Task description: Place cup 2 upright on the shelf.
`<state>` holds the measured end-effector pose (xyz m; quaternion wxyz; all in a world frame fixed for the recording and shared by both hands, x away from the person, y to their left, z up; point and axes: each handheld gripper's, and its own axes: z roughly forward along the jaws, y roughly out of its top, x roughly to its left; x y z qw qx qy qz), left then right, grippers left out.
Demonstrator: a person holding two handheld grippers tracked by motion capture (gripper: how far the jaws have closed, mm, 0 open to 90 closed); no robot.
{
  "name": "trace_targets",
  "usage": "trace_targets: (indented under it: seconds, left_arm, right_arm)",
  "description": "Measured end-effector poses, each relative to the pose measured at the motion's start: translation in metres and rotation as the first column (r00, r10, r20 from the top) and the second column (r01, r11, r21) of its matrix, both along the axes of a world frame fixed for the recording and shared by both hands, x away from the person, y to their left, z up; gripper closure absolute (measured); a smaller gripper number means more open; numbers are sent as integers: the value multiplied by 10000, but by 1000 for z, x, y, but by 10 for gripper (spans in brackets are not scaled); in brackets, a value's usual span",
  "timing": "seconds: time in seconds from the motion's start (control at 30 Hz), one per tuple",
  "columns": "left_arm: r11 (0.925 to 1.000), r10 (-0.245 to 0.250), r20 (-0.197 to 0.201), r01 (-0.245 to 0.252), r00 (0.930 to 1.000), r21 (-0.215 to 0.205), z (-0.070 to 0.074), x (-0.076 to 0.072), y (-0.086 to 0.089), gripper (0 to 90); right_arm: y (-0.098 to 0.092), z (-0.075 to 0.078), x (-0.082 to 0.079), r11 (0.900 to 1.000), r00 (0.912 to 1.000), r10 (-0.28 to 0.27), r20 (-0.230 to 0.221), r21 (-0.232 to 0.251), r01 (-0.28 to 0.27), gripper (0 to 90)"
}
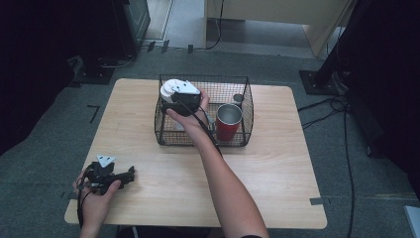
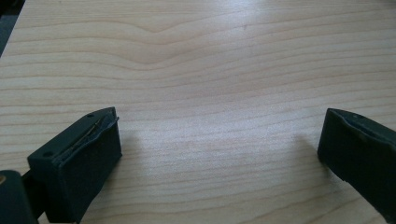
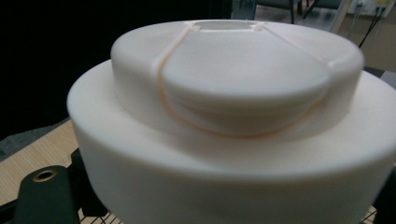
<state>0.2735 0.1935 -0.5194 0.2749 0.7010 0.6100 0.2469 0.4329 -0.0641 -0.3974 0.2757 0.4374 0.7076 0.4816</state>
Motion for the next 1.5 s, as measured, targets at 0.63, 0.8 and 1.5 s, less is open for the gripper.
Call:
trace_targets:
  seconds: [0.63,0.8,1.5]
  left_arm:
    - [9999,-123,-17,123,9999,-6,0,0,0,0]
    - [9999,-121,-20,121,9999,-9,0,0,0,0]
    - [9999,-122,-22,122,9999,-7,0,0,0,0]
  right_arm:
    - [3,-15,20,9999,9926,-164,-1201,-73,156,156]
    - [4,-15,22,9998,9893,-222,-1440,-48,217,156]
    - [0,-15,5,9981,9839,10,-1787,-602,-119,140]
